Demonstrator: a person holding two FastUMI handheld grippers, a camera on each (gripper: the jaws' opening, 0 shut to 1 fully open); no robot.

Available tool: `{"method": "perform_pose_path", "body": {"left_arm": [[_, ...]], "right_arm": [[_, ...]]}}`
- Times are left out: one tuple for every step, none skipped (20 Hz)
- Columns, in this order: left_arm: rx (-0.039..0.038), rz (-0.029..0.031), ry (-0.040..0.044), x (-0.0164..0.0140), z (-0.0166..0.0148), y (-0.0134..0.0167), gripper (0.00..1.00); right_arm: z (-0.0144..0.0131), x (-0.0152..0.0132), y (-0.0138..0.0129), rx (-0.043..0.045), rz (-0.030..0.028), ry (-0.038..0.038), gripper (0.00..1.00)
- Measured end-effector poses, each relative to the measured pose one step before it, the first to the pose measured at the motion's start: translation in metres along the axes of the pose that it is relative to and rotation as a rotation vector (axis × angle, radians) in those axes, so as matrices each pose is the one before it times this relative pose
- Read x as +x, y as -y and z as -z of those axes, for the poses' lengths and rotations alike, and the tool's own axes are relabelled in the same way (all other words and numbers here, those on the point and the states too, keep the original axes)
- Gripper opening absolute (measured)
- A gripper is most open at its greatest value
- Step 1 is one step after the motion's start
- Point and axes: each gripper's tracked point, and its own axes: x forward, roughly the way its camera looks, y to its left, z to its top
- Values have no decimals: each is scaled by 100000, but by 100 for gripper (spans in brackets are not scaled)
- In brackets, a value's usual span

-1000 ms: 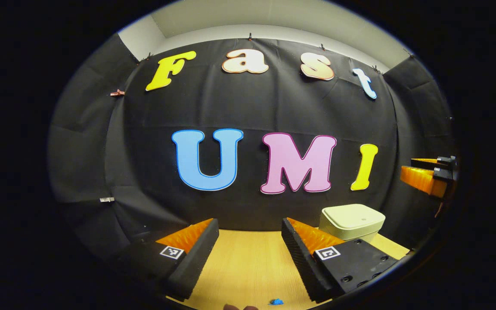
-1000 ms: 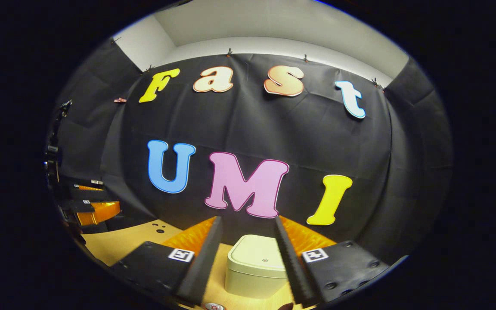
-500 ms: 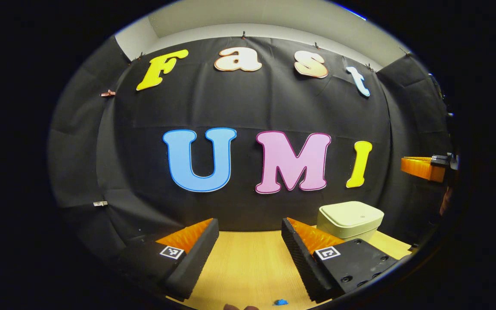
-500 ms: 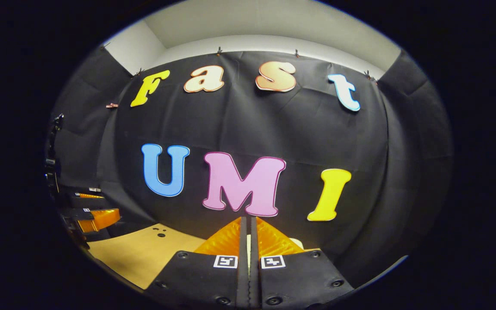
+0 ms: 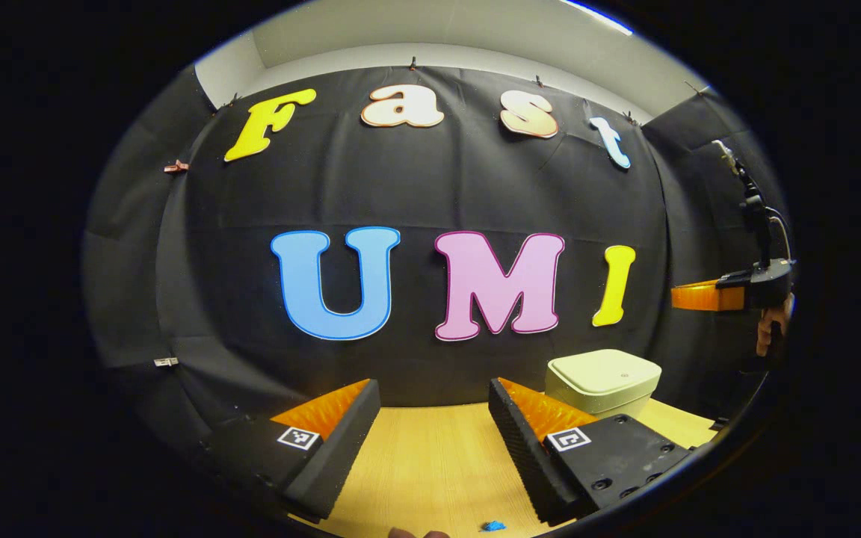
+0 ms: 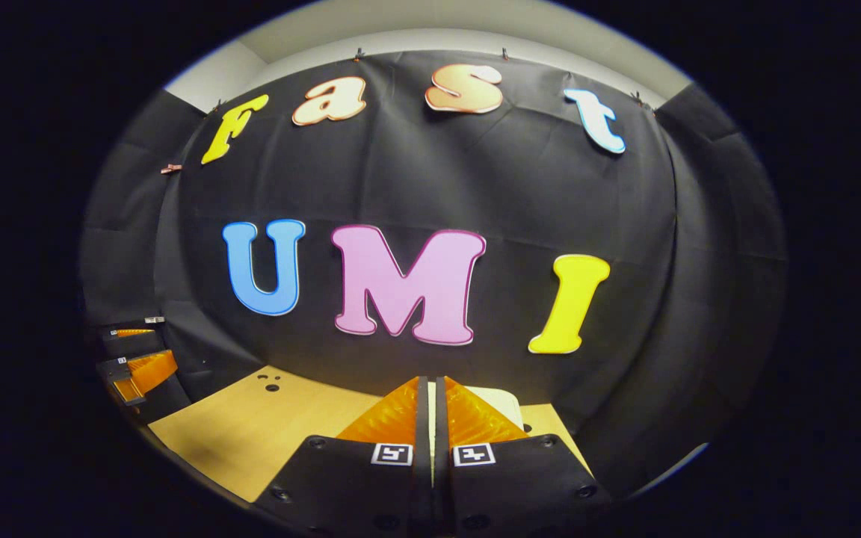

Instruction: Press the lid of the desktop garbage bin to open it, pick up the crumpled paper on the desktop and throw it into the bin, then pick up the pop can on the desktop and drop it into the bin, and finally close the garbage bin lid.

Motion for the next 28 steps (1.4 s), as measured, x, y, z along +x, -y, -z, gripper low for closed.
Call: {"method": "perform_pose_path", "body": {"left_arm": [[-384,-50,-513,162,253,26,95],[-320,15,-529,246,159,114,95],[-173,-25,-452,258,222,61,95],[-230,12,-366,371,93,158,95],[-330,92,-363,378,189,287,95],[-389,-341,-522,485,12,189,97],[-406,-292,-416,298,272,242,95],[-137,-321,-449,342,66,239,95],[36,-549,-434,259,241,54,95],[29,-208,-478,277,65,164,95],[197,-221,-375,91,168,123,95],[317,-446,-151,276,-34,83,95],[256,-427,-134,157,170,0,95],[56,-437,-272,188,-105,-60,95],[-1,-192,-265,63,247,-28,95],[75,-360,-393,192,154,-3,95],[298,-382,-464,139,226,9,95],[231,-627,-268,156,34,-61,95],[-116,-12,59,3,107,22,95],[-402,240,253,118,-174,147,95],[-96,88,66,55,92,68,95],[276,-15,-292,185,34,77,95],[319,-41,-375,98,230,95,95],[182,37,-166,95,-56,38,95],[127,-45,-65,0,93,70,95],[131,-150,27,61,-113,-15,95],[49,-94,128,70,-6,-18,95],[90,-180,-60,76,-28,7,95]], "right_arm": [[786,592,371,1407,-884,-3549,5],[686,845,400,858,-353,-2855,5],[748,776,555,-79,-25,-3030,5],[643,770,473,180,-4,-2404,5],[486,660,289,460,-385,-1908,5],[581,697,192,473,-589,-1827,5],[574,628,33,241,-949,-1982,5],[658,673,-22,-394,-1064,-1953,5],[594,708,6,-869,-638,-1994,5],[705,699,179,-851,-263,-2380,5],[574,575,57,-259,-487,-2051,5],[215,606,-96,124,-597,-725,5],[290,484,52,-187,-324,-825,5],[419,507,-13,-418,-282,-1210,5],[525,422,85,-225,30,-1166,5],[369,398,84,234,-170,-982,5],[408,323,-35,175,-78,-798,5],[371,274,114,-51,59,-1027,5],[593,303,180,-122,-53,-1355,5],[451,175,61,54,-114,-1065,5],[412,295,-59,327,-251,-1085,5],[291,326,-15,577,-553,-926,5],[361,168,-58,96,-256,-981,5],[295,184,-2,-223,-36,-931,5],[259,39,38,-56,-8,-884,5],[247,58,-173,182,-435,-954,6],[709,72,-97,66,-202,-1930,5],[62,-42,76,387,310,1764,5]]}}
